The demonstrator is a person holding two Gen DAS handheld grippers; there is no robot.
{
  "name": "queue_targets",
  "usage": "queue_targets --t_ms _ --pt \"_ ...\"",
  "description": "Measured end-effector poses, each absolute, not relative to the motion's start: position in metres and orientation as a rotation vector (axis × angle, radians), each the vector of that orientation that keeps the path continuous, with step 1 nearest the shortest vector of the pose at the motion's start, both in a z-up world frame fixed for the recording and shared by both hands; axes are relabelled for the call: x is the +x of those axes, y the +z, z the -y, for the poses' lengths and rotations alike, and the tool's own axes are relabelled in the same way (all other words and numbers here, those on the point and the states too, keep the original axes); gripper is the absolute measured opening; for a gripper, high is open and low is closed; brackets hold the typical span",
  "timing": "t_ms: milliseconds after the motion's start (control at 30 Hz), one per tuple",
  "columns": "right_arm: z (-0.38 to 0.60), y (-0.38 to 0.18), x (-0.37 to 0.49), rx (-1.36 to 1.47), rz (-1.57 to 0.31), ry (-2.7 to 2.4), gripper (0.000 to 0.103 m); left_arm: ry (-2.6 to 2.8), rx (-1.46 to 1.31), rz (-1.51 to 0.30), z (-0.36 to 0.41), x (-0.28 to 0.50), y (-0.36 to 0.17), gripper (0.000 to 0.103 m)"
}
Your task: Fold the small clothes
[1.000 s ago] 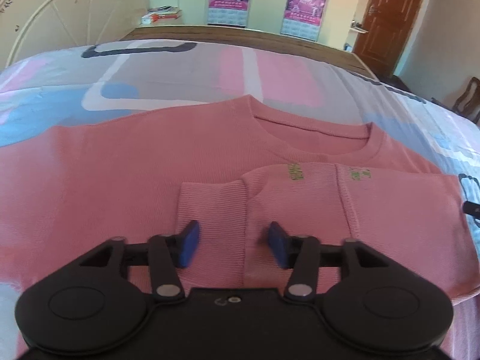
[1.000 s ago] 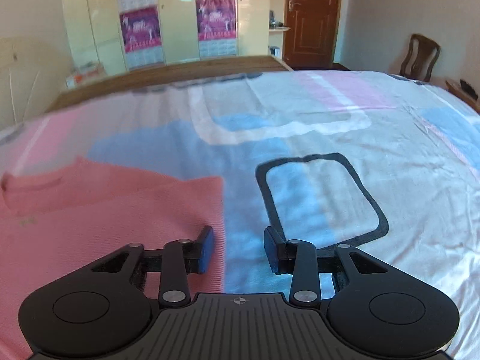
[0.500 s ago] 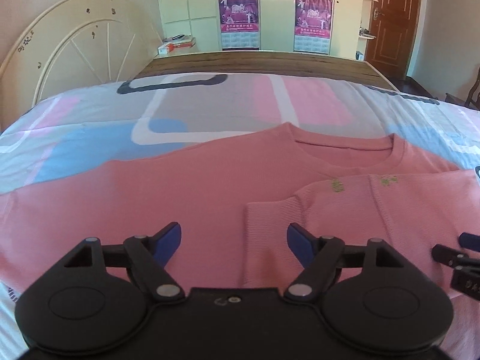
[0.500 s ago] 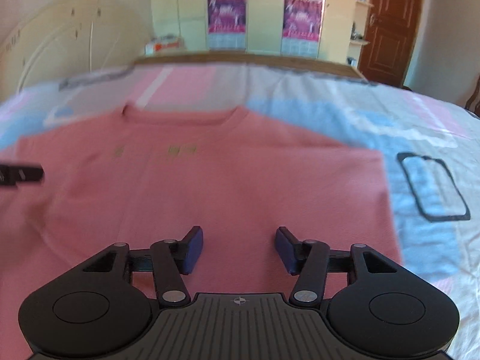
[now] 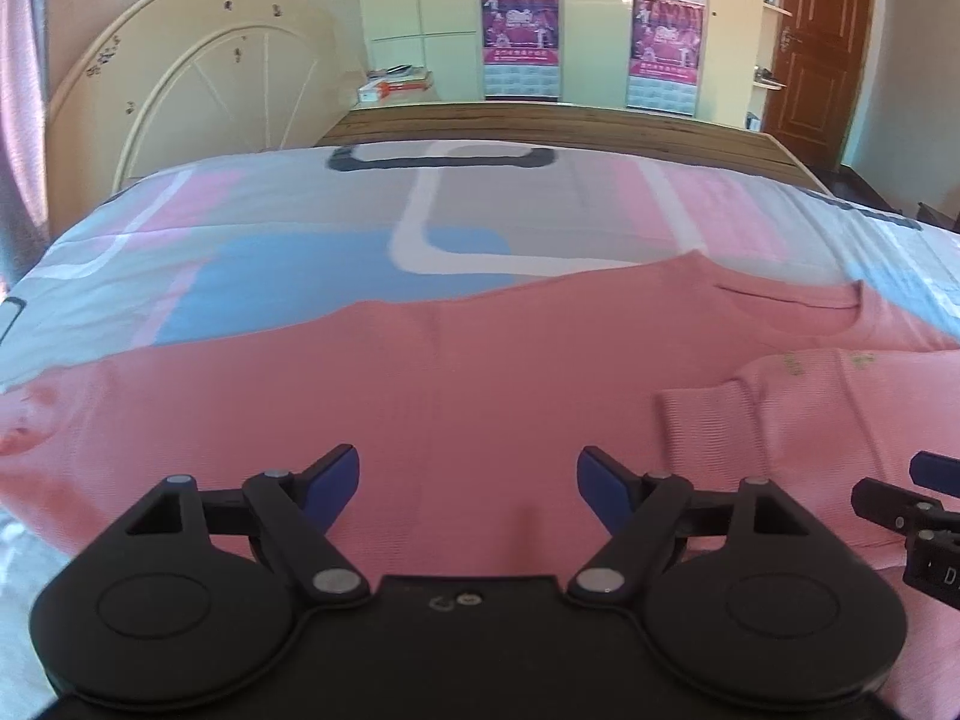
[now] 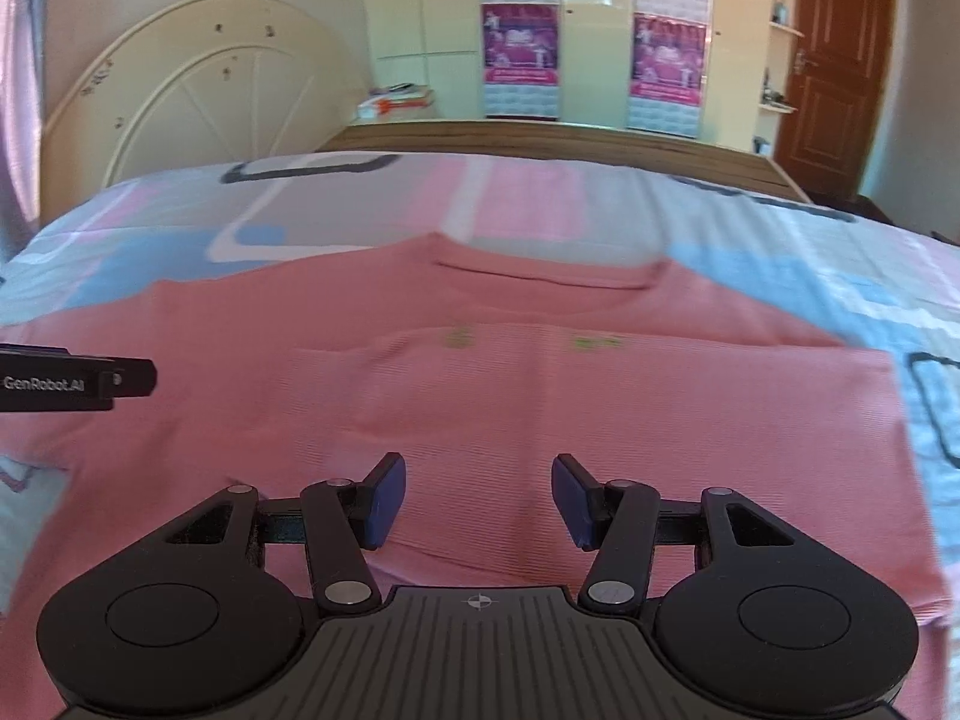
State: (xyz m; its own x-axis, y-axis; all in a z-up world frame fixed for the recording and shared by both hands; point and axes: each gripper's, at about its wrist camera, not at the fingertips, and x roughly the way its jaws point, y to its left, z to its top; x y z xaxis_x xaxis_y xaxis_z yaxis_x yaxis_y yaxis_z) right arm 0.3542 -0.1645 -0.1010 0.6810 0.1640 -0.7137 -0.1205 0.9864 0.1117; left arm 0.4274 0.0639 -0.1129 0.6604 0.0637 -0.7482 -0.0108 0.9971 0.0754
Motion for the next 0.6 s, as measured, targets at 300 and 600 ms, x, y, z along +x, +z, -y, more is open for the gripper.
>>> queue_targets --t_ms 300,600 --pt "0.104 -0.102 0.372 0.042 -0.806 0.22 0.054 0.12 0.04 -0.855 -0.125 0.424 -0.113 0.079" --pt "0.07 -0.107 0.389 0.024 -0.801 0.229 0.054 0.194 0.021 -0.862 -0.177 0.425 -0.116 0.08"
